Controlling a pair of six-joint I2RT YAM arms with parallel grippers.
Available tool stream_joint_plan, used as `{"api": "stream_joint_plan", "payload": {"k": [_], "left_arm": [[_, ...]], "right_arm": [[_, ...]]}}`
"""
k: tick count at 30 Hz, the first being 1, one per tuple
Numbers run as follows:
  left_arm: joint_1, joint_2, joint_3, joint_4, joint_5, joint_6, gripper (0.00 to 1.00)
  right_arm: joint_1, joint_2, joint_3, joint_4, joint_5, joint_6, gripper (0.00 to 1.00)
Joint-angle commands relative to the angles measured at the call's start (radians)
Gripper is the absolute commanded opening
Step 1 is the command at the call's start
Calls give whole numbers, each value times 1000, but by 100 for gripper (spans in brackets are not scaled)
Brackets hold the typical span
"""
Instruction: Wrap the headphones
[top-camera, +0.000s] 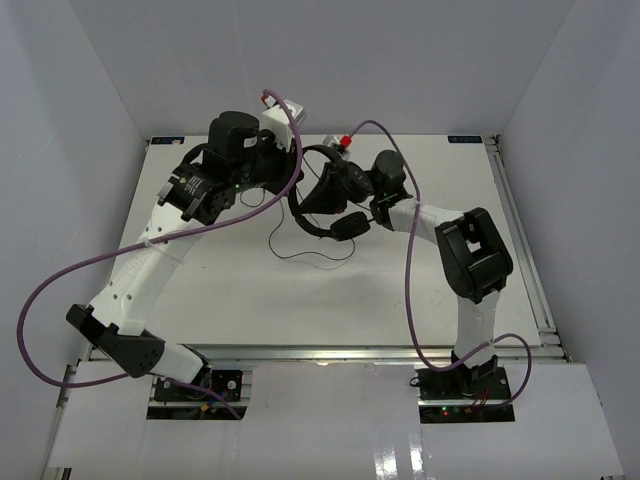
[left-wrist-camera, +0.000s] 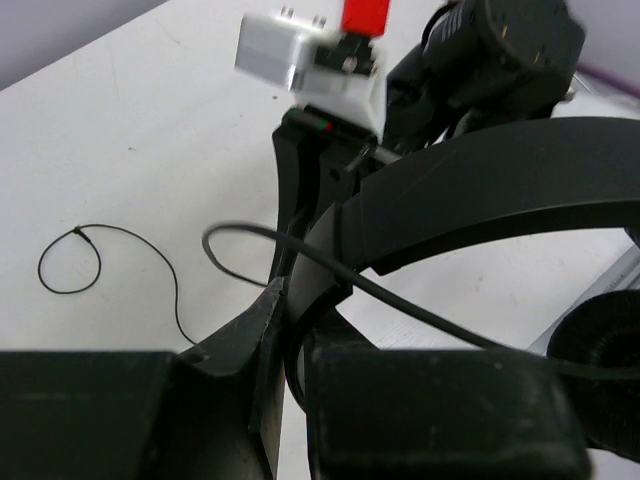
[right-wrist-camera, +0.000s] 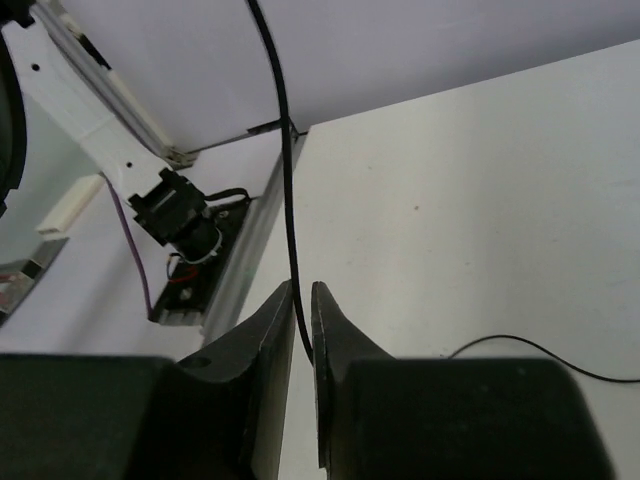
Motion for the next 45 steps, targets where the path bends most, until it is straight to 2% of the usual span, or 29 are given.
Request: {"api": "stream_joint_plan", "payload": {"k": [1,4,8,15,20,26,34,38,42,45], "left_arm": [[-6,0,79,-31,-64,-54,0],[-7,4,87,-49,-63,-71,0],[-7,8,88,-58,-53,-84,0],[-5,24,140,-64,-78,-99,0],[-5,40,192,-76,-129,-112,0],[-5,45,243,-104,-190,-133,0],[-5,48,290,-121,-250,-140,0],[-5,47,309,-126,-283,-134,0],[-4,33,305,-130,-313,-128,0],[0,17,291,-133,-338,-124,0]], "right_arm": [[50,69,66,366,-33,307,20],[80,103,67,469,-20,384,26],[104,124,58,489,-4,395,33],[144,146,-37,584,-21,432,34],[169,139,-134,682,-36,465,38],[185,128,-263,868,-68,564,41],[246,59,-417,868,-108,497,40],[257,11,-467,864,-90,475,35],[254,-45,-507,812,-84,430,17],[244,-104,-545,745,-91,363,11]]}}
